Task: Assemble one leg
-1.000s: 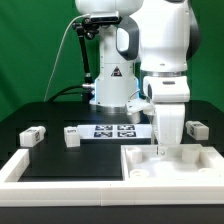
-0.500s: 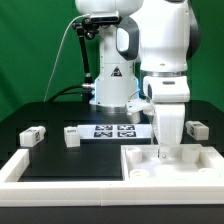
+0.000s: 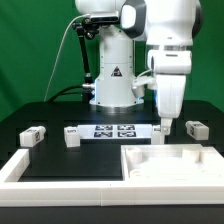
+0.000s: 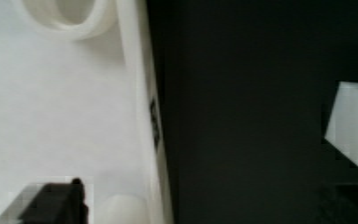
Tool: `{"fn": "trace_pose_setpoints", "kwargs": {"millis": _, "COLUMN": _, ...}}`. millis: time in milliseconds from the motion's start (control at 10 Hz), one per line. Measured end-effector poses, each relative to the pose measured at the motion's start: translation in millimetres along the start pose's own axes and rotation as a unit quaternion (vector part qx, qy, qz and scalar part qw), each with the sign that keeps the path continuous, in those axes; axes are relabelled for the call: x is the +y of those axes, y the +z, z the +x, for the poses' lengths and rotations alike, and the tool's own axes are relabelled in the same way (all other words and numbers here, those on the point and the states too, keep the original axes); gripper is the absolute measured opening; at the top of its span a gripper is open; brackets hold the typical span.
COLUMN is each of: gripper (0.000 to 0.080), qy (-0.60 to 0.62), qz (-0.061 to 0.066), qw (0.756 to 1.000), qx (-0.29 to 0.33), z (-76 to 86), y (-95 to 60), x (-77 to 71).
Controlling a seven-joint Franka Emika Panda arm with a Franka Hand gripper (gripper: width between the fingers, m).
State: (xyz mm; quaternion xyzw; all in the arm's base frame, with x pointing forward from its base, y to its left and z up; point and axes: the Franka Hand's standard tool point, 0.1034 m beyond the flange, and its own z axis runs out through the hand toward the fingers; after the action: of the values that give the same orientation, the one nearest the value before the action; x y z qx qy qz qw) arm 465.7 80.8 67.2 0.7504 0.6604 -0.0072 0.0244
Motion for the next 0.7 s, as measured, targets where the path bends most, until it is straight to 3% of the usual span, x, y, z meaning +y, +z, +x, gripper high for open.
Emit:
{"fn": "trace_pose_setpoints", "kwargs": {"millis": 200, "gripper": 0.0648, "qy": 0.023, "qz": -0.008, "qw": 1.000, "qx": -0.003, "z": 9.9, "y": -16.3, "x": -10.9}}
{"fn": "trace_pose_setpoints", "kwargs": {"millis": 500, "gripper": 0.0648, "qy": 0.051, "qz": -0.008, "qw": 0.999, "qx": -0.001, "z": 10.7, "y": -16.5, "x": -10.5}}
{"fn": "trace_pose_setpoints", "kwargs": {"millis": 700, "gripper": 0.0648, "qy": 0.157, "qz": -0.006, "qw": 0.988, "qx": 0.001, "z": 11.0, "y": -15.6, "x": -12.6}}
